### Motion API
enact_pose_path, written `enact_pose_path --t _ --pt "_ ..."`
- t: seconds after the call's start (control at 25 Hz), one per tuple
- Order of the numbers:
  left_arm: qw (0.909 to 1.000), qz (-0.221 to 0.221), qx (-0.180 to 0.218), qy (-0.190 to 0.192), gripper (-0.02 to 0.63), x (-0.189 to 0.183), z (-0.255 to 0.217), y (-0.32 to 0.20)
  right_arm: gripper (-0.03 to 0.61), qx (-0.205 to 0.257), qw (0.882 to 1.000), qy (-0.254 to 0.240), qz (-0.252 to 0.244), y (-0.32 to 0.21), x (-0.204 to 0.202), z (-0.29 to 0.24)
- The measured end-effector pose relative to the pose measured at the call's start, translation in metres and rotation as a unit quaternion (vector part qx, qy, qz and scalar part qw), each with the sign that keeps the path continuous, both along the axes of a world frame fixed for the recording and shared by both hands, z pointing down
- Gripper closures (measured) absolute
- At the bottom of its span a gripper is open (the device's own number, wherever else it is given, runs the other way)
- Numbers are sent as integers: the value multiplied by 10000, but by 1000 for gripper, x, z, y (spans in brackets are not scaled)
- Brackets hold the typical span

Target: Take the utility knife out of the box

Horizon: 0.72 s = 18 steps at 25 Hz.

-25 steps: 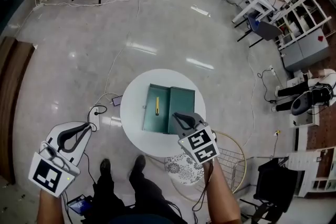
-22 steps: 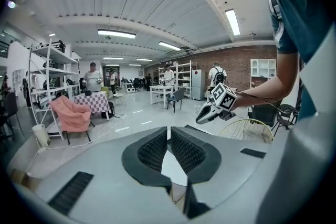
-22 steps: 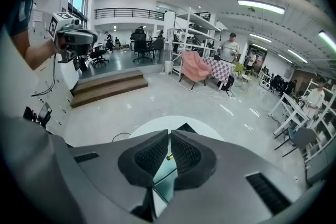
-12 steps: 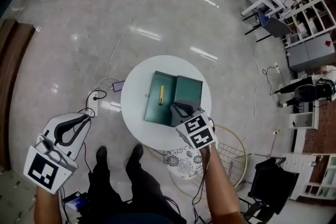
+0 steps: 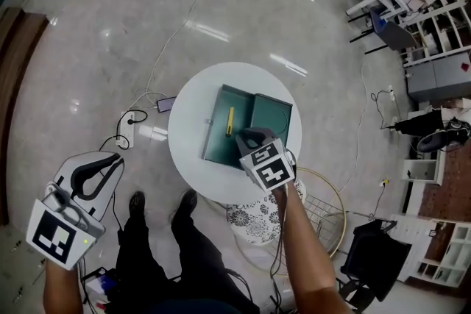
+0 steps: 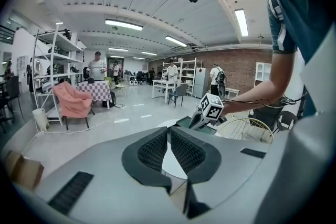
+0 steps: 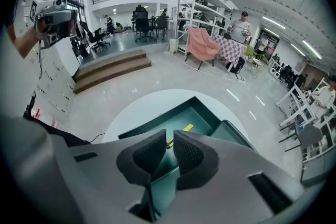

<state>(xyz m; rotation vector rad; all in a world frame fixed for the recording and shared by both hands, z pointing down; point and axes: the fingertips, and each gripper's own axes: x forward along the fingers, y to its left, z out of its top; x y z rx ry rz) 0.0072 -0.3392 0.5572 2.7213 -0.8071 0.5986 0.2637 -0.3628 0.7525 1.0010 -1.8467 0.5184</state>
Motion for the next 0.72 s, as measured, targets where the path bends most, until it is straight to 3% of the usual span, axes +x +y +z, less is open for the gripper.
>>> enact_pose_path --t 0.4,0.72 --pt "9996 -180 -221 27 577 -16 49 -3 440 -583 9979 283 -41 -8 -9 73" --pt "9987 -330 -371 62 577 -45 78 -10 428 -977 9919 801 -135 -23 -20 110"
